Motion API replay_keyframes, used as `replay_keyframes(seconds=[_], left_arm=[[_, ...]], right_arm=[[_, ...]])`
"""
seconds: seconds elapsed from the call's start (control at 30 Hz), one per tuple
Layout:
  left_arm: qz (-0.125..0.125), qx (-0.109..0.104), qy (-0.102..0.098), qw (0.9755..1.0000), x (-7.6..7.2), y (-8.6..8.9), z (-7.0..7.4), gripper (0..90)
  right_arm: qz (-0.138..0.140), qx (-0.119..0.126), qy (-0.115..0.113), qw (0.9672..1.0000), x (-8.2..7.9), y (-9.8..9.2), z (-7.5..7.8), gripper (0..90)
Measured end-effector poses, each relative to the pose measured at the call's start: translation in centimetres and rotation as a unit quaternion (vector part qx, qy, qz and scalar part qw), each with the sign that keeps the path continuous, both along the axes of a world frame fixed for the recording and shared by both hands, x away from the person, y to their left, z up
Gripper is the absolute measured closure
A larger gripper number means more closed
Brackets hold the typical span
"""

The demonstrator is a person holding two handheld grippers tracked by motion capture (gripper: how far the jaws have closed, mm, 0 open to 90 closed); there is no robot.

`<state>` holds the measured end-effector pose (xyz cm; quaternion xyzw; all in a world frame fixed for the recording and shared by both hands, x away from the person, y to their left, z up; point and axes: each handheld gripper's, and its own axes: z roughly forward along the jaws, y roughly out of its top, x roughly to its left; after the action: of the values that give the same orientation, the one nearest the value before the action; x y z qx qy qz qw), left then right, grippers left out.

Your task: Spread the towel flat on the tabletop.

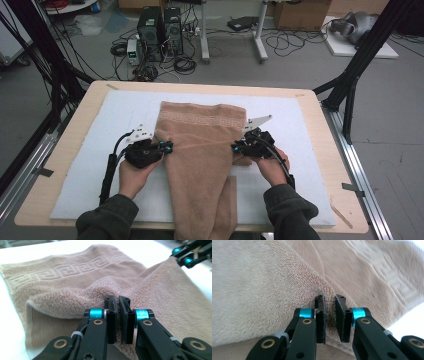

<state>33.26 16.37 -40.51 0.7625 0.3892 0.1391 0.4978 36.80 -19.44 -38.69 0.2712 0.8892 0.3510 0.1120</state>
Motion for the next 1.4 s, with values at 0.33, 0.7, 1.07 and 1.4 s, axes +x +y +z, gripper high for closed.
replay_keyframes(seconds=[0.33, 0.7, 1.07, 1.4], left_arm=[[0.011, 0.036, 0.046, 0.9983, 3.1, -0.7, -2.9, 78.7], [-0.018, 0.032, 0.007, 0.9993, -0.8, 1.9, -0.6, 55.6], [-0.077, 0.060, 0.032, 0.9947, -4.0, 1.3, -2.9, 50.9], [-0.088, 0.069, 0.052, 0.9923, -3.0, -0.7, -4.0, 83.8]], right_arm=[[-0.030, 0.001, 0.042, 0.9987, 3.0, 0.0, -3.2, 74.4], [-0.009, 0.050, -0.026, 0.9984, -2.5, -2.4, 0.1, 57.5], [0.067, 0.025, 0.004, 0.9974, -6.5, -1.0, -2.7, 58.2], [0.105, 0.011, 0.043, 0.9935, -6.3, 0.0, -5.0, 82.4]])
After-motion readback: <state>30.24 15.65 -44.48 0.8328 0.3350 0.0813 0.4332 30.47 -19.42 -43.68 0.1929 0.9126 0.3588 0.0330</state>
